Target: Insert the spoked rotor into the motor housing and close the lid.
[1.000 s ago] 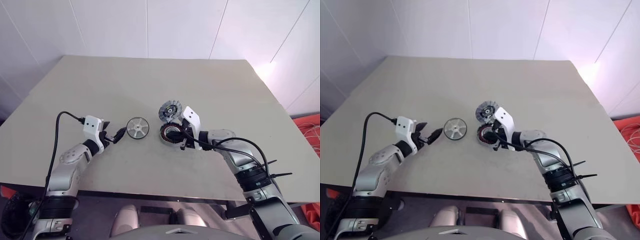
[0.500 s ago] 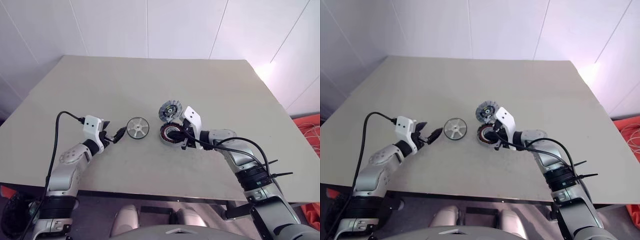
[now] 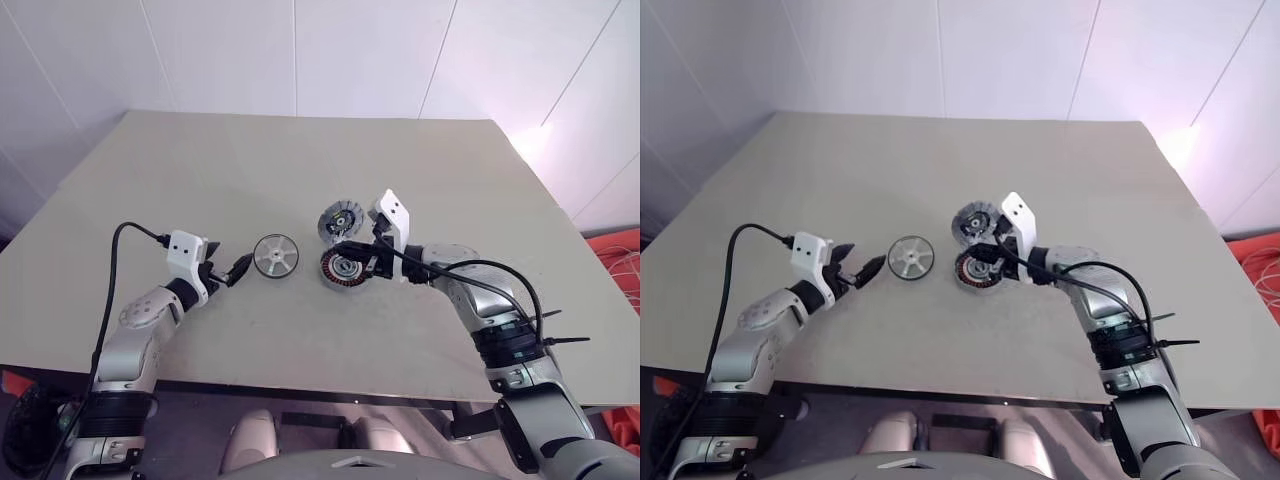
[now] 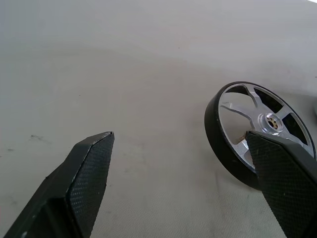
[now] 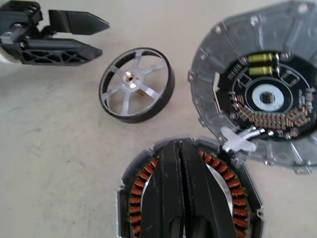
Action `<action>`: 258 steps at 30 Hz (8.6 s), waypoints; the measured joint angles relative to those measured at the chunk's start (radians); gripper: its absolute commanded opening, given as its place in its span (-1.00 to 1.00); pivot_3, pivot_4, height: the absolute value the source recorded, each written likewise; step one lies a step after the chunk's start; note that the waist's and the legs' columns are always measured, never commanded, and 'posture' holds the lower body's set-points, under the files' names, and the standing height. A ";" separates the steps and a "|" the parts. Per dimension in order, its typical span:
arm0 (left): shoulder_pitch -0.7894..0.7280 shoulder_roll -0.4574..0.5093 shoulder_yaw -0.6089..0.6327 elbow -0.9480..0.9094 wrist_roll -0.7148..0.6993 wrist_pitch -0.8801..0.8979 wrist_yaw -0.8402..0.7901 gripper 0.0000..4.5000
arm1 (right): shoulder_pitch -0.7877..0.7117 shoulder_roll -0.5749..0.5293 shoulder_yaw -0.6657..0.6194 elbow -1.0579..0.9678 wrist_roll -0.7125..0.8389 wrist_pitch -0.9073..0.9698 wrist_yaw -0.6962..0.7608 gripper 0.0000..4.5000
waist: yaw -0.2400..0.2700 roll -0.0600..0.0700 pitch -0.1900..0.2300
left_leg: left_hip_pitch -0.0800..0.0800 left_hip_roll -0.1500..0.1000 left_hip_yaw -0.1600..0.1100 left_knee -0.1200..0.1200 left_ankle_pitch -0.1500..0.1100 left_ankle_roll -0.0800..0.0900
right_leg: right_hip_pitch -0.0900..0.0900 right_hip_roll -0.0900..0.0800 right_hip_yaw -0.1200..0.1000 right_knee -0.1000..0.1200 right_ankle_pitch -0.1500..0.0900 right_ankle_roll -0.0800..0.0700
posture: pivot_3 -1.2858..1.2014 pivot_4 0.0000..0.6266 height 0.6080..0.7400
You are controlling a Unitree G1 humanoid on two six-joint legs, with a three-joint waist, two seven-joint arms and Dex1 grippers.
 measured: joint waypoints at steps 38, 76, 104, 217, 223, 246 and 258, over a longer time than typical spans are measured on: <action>-0.001 0.013 0.002 0.000 -0.001 0.001 0.002 1.00 | 0.024 0.050 0.011 0.089 -0.044 -0.071 -0.023 -0.98 | 0.000 0.000 0.000 | 0.002 0.000 0.000 0.000 0.000 0.000 | 0.003 0.000 0.000 0.000 0.000 0.000 | 0.03 -1.00 1.00; -0.001 0.016 0.002 0.000 0.000 0.000 -0.001 1.00 | 0.051 0.027 -0.007 0.043 -0.029 -0.053 -0.049 -0.98 | -0.001 -0.001 0.000 | 0.002 0.000 0.000 0.000 0.000 0.000 | 0.002 0.000 0.000 -0.001 0.000 0.000 | 0.03 -1.00 1.00; -0.001 0.017 0.002 0.001 0.000 0.001 0.001 1.00 | 0.059 0.034 0.005 0.020 -0.040 -0.042 -0.059 -0.98 | 0.000 0.000 0.000 | 0.001 0.000 0.000 0.000 0.000 0.000 | 0.002 0.000 0.000 -0.001 0.000 0.000 | 0.03 -1.00 1.00; -0.301 -0.230 0.327 0.241 -0.538 0.820 0.184 -0.81 | 0.027 -0.062 -0.109 -0.029 -0.017 -0.033 -0.092 -1.00 | 0.021 0.001 0.000 | -0.001 0.000 -0.001 -0.001 0.002 0.005 | -0.001 -0.001 -0.001 -0.002 0.000 -0.001 | 0.03 -1.00 1.00; -0.266 -0.217 0.335 0.206 -0.599 0.873 0.175 -0.81 | 0.036 -0.097 -0.139 -0.029 -0.002 -0.013 -0.088 -1.00 | 0.026 0.001 0.001 | -0.002 -0.001 -0.001 -0.001 0.002 0.005 | -0.001 -0.001 -0.001 -0.003 -0.001 -0.001 | 0.03 -1.00 1.00; -0.408 -0.278 0.386 0.375 -0.898 1.144 0.273 -0.81 | 0.248 -0.279 -0.155 -0.223 0.097 0.073 0.099 -1.00 | 0.029 0.002 0.002 | -0.003 -0.001 -0.001 -0.001 0.002 0.008 | -0.001 -0.001 -0.001 -0.005 -0.001 0.000 | 0.03 -1.00 1.00; -0.489 -0.336 0.328 0.527 -0.830 1.090 0.235 -0.81 | 0.262 -0.298 -0.156 -0.303 0.125 0.096 0.090 -1.00 | 0.032 0.002 0.002 | -0.003 -0.001 -0.001 -0.001 0.002 0.008 | 0.000 -0.001 -0.002 -0.005 -0.001 0.000 | 0.03 -1.00 1.00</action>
